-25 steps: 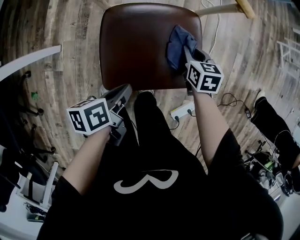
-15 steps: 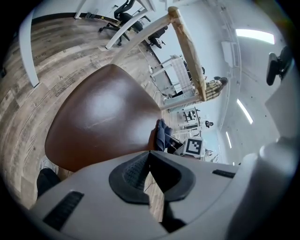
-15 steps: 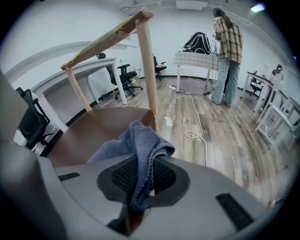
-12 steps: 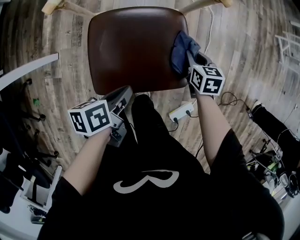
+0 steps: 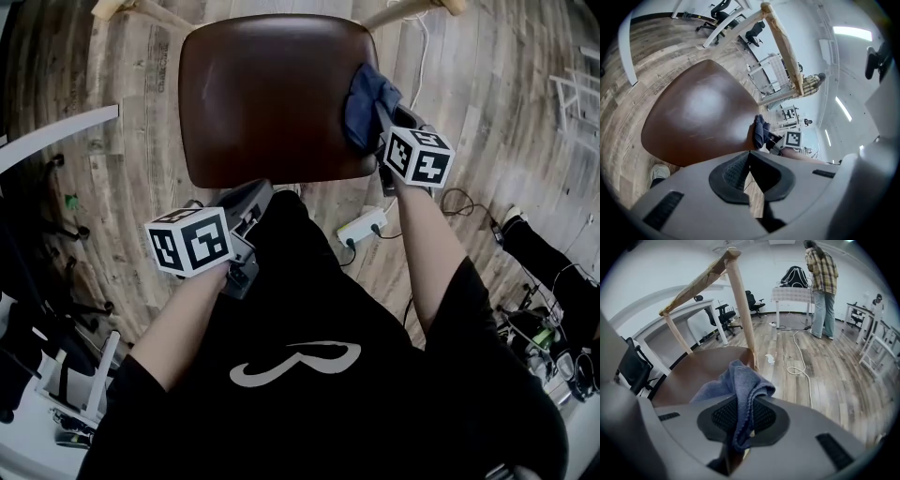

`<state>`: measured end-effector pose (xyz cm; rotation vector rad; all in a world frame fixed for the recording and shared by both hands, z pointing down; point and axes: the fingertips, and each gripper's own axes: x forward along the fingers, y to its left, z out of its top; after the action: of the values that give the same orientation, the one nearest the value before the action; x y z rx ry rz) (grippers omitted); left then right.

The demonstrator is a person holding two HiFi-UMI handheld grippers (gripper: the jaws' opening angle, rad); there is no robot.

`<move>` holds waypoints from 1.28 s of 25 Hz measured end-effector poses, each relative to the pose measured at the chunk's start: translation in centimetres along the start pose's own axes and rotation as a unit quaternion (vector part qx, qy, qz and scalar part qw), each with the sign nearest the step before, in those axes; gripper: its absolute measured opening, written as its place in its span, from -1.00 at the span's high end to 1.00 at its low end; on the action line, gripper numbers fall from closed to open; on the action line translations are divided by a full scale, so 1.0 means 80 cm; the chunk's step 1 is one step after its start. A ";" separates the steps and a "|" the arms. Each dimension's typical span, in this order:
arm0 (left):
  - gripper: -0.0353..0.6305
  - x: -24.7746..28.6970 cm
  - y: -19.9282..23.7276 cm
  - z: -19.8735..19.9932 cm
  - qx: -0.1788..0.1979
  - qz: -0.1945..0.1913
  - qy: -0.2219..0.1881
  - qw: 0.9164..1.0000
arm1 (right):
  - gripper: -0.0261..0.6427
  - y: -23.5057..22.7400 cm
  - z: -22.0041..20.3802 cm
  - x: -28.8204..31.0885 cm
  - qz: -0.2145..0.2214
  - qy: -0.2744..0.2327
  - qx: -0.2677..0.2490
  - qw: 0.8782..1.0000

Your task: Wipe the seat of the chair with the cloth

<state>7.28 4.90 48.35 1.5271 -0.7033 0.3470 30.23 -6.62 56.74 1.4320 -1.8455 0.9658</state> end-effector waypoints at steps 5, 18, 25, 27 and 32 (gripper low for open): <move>0.85 -0.034 0.039 0.003 -0.023 0.017 -0.026 0.999 | 0.76 0.010 0.018 -0.010 -0.008 -0.019 0.019 1.000; 0.85 -0.125 0.098 0.012 -0.035 0.026 -0.056 0.997 | 0.76 0.236 0.084 -0.034 0.115 -0.092 -0.018 0.989; 0.85 -0.156 0.131 -0.007 -0.052 0.025 -0.053 0.997 | 0.76 0.373 0.041 -0.029 0.205 -0.054 -0.014 0.977; 0.85 -0.163 0.140 -0.011 -0.053 0.025 -0.051 0.997 | 0.76 0.406 0.026 -0.026 0.225 -0.038 -0.017 0.973; 0.85 -0.174 0.160 -0.013 -0.052 0.022 -0.045 0.997 | 0.76 0.457 0.004 -0.014 0.243 -0.022 -0.016 0.970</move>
<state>-11.01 9.55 50.00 1.4375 -0.8143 0.2732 -5.01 -0.77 49.07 1.0029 -2.2908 1.1297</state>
